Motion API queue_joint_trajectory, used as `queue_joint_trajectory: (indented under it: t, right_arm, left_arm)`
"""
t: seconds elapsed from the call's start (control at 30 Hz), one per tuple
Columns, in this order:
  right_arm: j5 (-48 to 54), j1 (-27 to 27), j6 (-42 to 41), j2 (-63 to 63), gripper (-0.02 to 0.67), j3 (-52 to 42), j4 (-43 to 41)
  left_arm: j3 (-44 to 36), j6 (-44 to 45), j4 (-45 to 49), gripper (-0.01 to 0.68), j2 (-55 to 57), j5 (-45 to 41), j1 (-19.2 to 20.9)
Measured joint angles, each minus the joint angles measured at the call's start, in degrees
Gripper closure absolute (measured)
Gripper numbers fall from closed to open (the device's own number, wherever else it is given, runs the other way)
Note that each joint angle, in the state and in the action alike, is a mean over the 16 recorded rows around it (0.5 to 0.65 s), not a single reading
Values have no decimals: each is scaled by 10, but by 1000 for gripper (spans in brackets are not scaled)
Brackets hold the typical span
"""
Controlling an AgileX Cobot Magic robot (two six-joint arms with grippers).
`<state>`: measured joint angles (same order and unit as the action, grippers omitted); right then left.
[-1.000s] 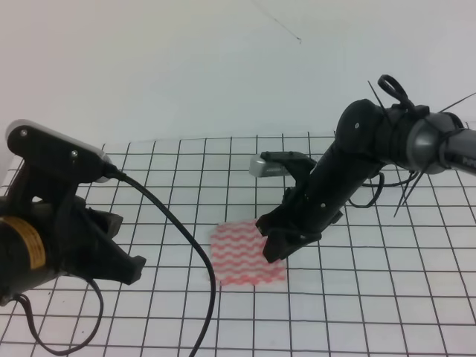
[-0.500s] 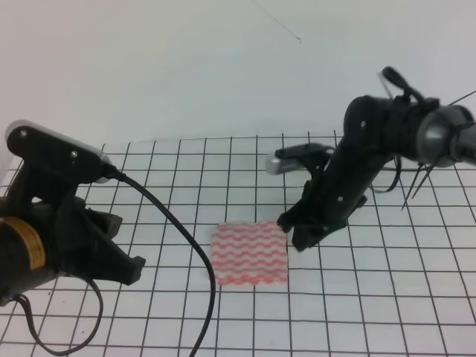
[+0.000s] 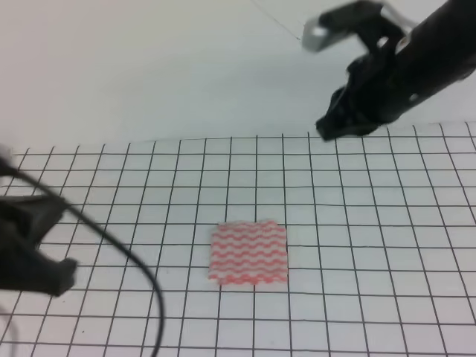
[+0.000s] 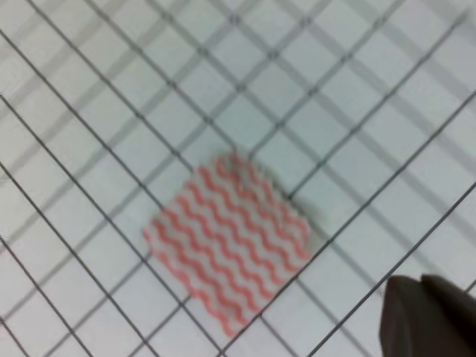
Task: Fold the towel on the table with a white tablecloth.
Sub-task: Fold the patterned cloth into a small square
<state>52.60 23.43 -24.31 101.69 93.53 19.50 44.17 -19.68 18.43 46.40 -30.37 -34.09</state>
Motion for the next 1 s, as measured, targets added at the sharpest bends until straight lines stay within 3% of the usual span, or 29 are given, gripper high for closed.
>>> queue_joint_trajectory:
  t: [0.13, 0.3, 0.67, 0.83, 1.0]
  right_arm:
    - [-20, 0, -6, -90, 640, -32, -1]
    - [-93, -1, -9, -227, 648, -128, 1]
    - [-298, -1, -35, -560, 649, -488, 13]
    - [-344, -1, -55, -664, 649, -612, 17]
    - [-354, -1, -74, -718, 649, -678, 21]
  left_arm:
    - [-14, 31, -35, 675, -71, -18, 0]
    - [-47, 144, -144, 675, -148, -47, 0]
    - [-123, 436, -422, 675, -222, -70, 0]
    - [-133, 472, -459, 675, -228, -65, 0]
    - [-135, 475, -455, 675, -228, -76, 0]
